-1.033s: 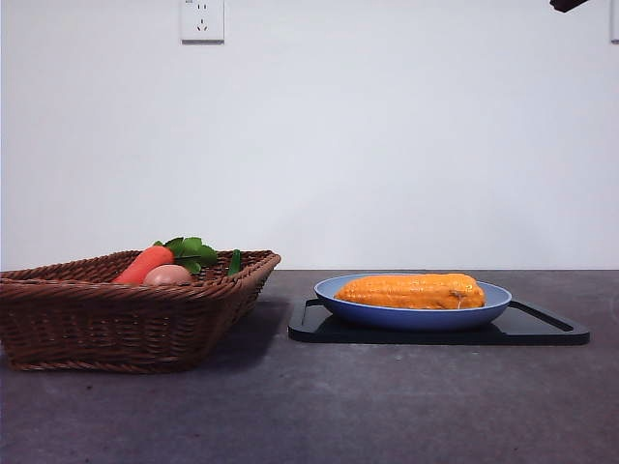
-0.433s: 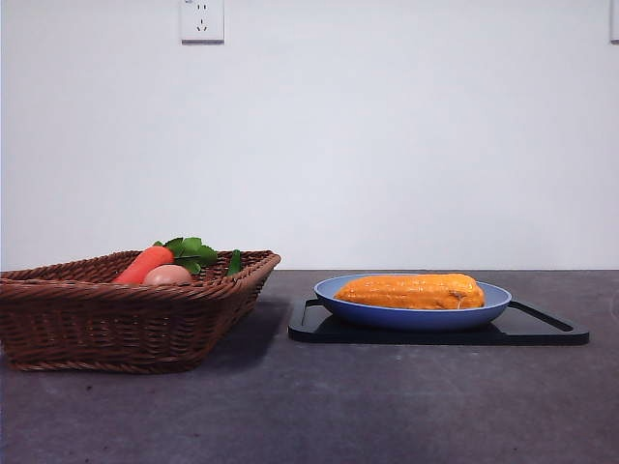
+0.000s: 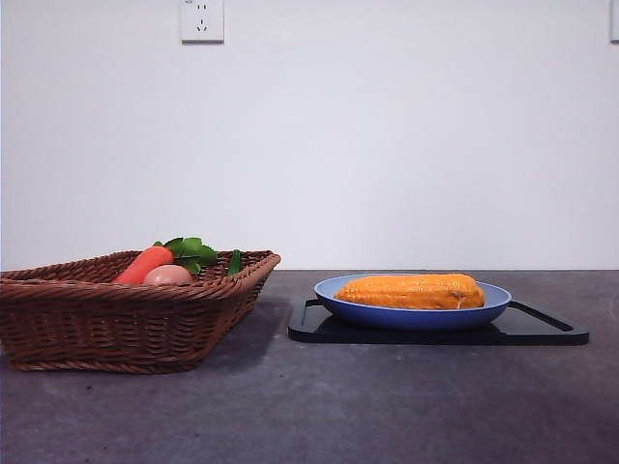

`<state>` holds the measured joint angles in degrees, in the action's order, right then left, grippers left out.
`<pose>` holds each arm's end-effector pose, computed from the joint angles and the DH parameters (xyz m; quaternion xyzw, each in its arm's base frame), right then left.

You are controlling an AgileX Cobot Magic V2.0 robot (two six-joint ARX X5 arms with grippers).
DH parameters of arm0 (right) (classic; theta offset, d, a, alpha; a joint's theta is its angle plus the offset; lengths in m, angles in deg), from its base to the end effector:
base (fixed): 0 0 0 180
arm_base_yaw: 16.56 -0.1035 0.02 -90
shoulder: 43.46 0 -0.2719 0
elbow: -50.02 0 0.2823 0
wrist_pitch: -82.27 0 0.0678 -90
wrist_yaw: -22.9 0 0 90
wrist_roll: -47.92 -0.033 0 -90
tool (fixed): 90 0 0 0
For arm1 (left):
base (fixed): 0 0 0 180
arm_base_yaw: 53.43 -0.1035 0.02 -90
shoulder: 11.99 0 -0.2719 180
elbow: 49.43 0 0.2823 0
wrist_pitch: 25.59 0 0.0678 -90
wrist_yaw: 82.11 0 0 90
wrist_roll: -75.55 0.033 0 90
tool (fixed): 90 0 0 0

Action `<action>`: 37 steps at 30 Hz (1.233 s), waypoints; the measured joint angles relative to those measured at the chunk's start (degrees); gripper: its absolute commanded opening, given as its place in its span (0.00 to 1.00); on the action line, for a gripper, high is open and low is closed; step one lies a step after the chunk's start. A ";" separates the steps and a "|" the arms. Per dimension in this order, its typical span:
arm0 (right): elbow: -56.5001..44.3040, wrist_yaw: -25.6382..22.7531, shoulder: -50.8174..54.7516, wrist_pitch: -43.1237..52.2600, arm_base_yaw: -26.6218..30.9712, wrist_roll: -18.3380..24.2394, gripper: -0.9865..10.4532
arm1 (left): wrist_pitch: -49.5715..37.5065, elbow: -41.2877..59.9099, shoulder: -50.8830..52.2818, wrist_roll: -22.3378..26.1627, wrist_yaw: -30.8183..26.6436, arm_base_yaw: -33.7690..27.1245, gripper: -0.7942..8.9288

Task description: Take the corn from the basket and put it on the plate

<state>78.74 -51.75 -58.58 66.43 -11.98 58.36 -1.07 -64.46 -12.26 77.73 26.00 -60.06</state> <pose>0.1317 -0.0018 0.2369 -0.0872 0.0106 0.0952 0.9916 0.1192 0.0035 0.1599 0.0006 0.0812 -0.1012 0.9915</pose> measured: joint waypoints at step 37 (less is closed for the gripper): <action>-15.54 -3.63 14.86 -5.31 -0.02 -5.33 0.09 | 0.00 0.00 0.00 0.00 0.00 0.00 0.09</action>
<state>63.20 -55.37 -43.71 61.12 -12.01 53.02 -1.07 -64.46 -12.26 77.73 26.00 -60.06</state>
